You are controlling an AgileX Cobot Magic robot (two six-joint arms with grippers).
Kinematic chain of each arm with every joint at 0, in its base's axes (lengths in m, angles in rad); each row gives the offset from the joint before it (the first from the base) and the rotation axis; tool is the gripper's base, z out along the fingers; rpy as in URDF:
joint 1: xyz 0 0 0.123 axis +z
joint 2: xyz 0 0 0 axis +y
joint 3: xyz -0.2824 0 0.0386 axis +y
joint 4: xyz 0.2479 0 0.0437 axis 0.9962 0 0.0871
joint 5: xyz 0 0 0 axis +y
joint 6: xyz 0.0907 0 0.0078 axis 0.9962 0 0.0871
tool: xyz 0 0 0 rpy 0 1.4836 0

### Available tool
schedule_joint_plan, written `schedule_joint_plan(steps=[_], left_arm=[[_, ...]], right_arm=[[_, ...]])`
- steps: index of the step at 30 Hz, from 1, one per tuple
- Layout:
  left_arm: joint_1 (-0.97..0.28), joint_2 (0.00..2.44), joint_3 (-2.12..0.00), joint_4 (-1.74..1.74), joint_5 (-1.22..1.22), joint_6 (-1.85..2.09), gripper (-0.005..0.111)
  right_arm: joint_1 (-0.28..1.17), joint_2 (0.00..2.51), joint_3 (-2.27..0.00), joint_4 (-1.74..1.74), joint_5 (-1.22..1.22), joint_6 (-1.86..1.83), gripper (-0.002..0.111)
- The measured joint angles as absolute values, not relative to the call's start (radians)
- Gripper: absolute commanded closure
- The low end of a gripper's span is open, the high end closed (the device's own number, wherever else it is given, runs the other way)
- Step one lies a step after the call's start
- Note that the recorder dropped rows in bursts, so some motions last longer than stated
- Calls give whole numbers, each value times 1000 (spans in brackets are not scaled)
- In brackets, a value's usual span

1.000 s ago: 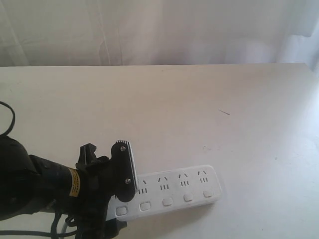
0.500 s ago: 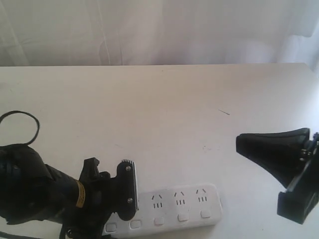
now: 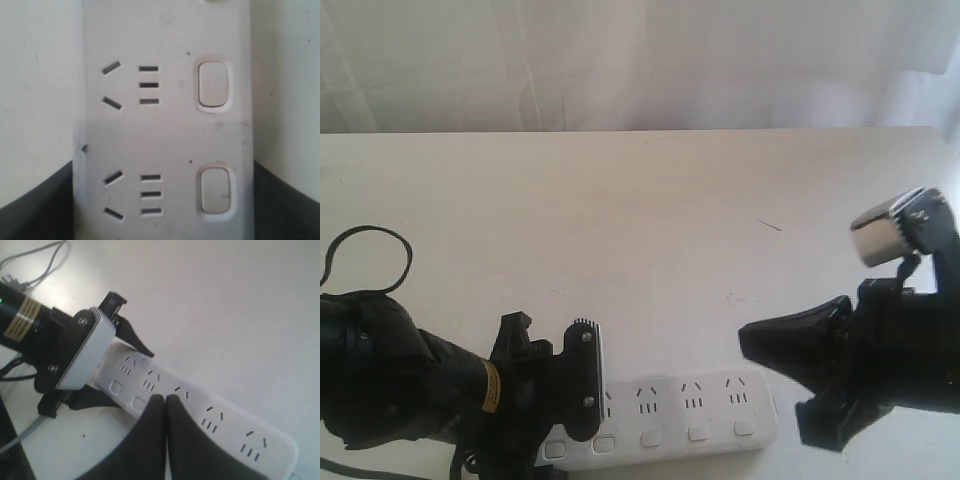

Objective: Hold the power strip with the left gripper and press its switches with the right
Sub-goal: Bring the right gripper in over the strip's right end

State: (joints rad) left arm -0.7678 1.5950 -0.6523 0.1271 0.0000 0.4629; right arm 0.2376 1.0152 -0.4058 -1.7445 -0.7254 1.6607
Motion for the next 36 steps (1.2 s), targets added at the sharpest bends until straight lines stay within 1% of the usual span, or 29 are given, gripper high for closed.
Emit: schedule_joint_plan(steps=[6, 11, 16, 21, 27, 31, 36], left_arm=[[-768, 1595, -652, 127, 7, 465, 107], [-768, 1599, -652, 127, -27, 465, 107], [-768, 1612, -652, 131, -111, 465, 107], [-758, 1614, -650, 131, -101, 465, 107], [-752, 1608, -670, 123, 40, 465, 107], [-752, 1605, -716, 94, 229, 478, 107], [-746, 1618, -773, -76, 451, 682, 107]], right_arm=[[406, 1114, -432, -1747, -673, 1594, 108], [511, 1168, -468, -1748, -583, 1585, 108], [578, 1179, -496, -1748, -519, 1581, 108], [610, 1179, -506, -1748, -485, 1581, 108], [617, 1179, -506, -1748, -468, 1581, 108], [617, 1179, -510, -1748, -456, 1581, 108], [617, 1179, -538, -1748, -521, 1581, 108]])
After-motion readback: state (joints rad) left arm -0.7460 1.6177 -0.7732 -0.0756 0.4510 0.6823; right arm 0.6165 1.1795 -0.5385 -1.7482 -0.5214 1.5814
